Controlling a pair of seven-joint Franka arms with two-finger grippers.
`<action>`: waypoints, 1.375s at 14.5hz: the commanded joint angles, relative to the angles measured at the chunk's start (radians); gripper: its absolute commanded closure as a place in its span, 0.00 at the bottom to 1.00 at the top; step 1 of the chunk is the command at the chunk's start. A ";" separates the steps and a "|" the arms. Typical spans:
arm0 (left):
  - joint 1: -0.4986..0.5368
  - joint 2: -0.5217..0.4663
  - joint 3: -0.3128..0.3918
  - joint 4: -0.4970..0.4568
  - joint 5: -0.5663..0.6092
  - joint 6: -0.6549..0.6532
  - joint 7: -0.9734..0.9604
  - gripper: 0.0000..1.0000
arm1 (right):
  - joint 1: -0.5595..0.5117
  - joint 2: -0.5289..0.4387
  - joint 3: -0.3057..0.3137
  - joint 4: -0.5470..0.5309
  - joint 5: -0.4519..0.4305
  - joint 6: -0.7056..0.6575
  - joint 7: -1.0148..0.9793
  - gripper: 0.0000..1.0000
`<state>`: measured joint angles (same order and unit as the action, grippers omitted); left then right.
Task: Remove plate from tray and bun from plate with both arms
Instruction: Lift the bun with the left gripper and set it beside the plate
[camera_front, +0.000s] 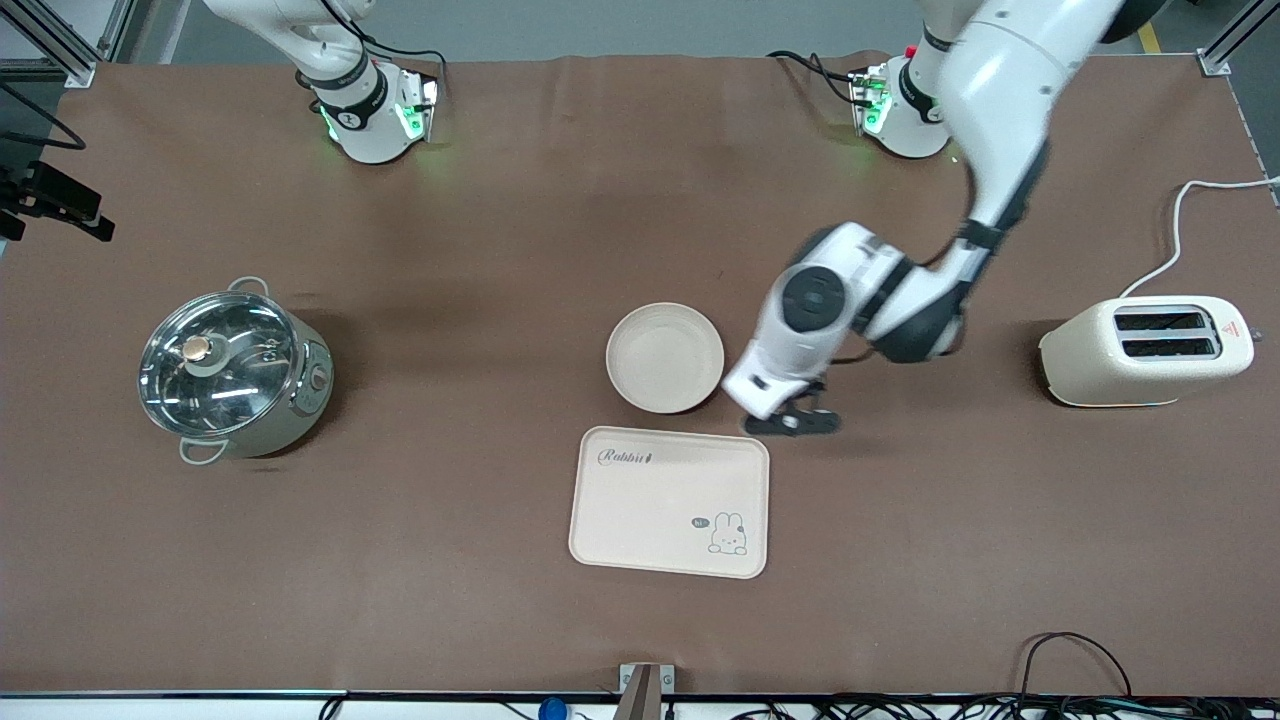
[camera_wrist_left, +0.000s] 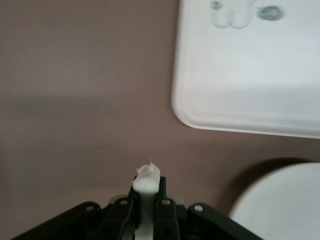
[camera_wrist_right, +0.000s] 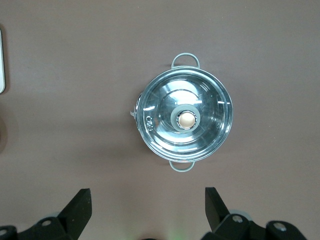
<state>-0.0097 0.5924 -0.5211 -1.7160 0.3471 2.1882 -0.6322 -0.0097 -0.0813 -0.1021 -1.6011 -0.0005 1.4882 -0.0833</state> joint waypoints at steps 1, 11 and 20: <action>0.161 -0.008 -0.060 -0.134 0.003 0.120 0.144 0.99 | -0.006 0.000 -0.001 0.006 -0.015 -0.005 -0.006 0.00; 0.278 0.043 -0.059 -0.116 0.035 0.150 0.273 0.00 | -0.003 0.000 0.001 0.006 -0.004 -0.002 -0.006 0.00; 0.358 -0.365 -0.108 0.188 -0.135 -0.491 0.351 0.00 | -0.003 0.000 0.001 0.003 -0.003 -0.003 -0.004 0.00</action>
<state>0.3328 0.2997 -0.6241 -1.5455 0.2493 1.7863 -0.3039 -0.0098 -0.0793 -0.1038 -1.6009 -0.0005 1.4881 -0.0833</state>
